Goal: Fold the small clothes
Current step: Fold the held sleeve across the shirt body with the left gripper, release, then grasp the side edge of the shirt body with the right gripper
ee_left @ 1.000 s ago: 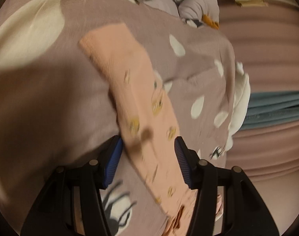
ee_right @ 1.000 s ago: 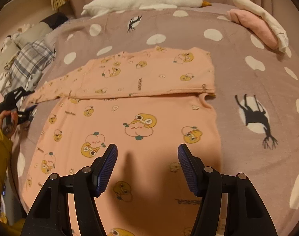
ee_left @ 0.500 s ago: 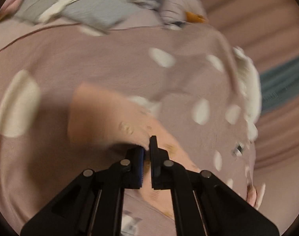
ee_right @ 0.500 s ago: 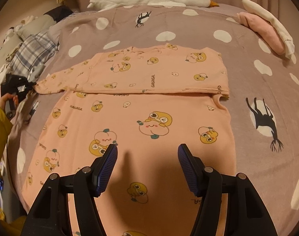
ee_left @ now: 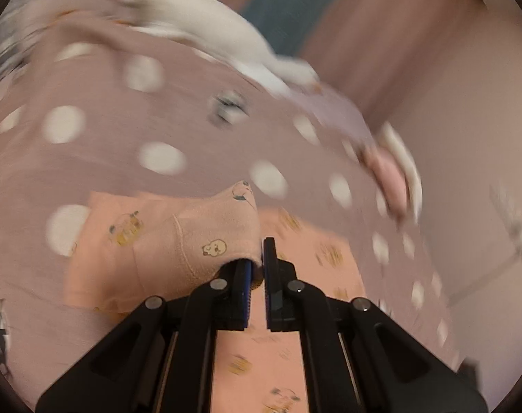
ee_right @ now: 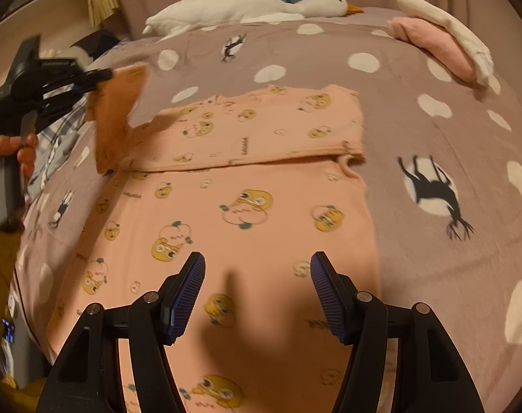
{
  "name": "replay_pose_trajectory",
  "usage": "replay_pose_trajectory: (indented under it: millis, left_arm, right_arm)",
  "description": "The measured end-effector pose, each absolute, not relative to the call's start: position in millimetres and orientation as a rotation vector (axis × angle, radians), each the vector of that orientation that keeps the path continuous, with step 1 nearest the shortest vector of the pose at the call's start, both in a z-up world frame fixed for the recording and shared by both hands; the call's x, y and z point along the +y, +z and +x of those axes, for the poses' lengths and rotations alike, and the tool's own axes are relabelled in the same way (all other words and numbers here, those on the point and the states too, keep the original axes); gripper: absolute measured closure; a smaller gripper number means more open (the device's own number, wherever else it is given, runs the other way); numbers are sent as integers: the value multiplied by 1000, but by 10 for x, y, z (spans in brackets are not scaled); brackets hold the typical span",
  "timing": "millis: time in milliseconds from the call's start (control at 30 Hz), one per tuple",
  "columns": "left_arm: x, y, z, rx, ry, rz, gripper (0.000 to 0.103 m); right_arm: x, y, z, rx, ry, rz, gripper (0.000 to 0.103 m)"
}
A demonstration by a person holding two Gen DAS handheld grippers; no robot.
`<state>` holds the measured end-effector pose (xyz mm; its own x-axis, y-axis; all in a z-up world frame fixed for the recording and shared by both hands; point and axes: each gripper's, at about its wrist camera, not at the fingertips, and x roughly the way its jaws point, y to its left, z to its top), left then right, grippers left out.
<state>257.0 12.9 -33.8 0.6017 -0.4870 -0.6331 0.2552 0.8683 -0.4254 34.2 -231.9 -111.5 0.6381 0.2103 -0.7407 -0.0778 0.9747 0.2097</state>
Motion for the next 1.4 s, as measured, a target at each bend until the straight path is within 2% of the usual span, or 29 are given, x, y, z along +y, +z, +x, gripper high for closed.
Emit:
replay_pose_trajectory:
  millis: [33,100,133,167,333,600,933,1133,1300,1333,1367,1400]
  left_arm:
    - [-84,-414,2526,837,-453,-260,91]
    - [-419,-640,2511,928,-491,-178,49]
    - [-524,-739,2513,969,-486,-146,9]
    - [-621,-851,2497,1005,-476,-105,1]
    - [-589,-1013,2333,1017,-499,-78,1]
    - [230,-873,1900,940,-424,-223,1]
    - [843,-860,1576,924,-338,-366,1]
    - [1024,-846,1504,920,-345,-413,1]
    - [1061,-882,1489,922,-353,-448,1]
    - [1062,-892,1493,925,-356,-458,1]
    - [1060,-899,1497,928,-357,-465,1]
    - [1059,-902,1501,931,-359,-467,1]
  right_arm:
    - [-2353,-1121,328,864,162,171,40]
    - [-2413,-1123,285,863,152,184,40]
    - [-2446,-1123,269,861,148,191,40]
    - [-2481,-1123,252,860,143,200,40]
    - [-2631,-1091,202,840,129,245,40]
    - [-2577,-1034,395,822,195,306,40]
    - [-1398,-649,1293,757,444,-15,40]
    - [-703,-853,1506,852,562,-302,40]
    - [-568,-1017,1500,858,576,-518,40]
    - [-554,-1054,1510,860,560,-559,47]
    - [-547,-1095,1541,866,545,-594,67]
    - [-557,-1129,1564,884,537,-602,81]
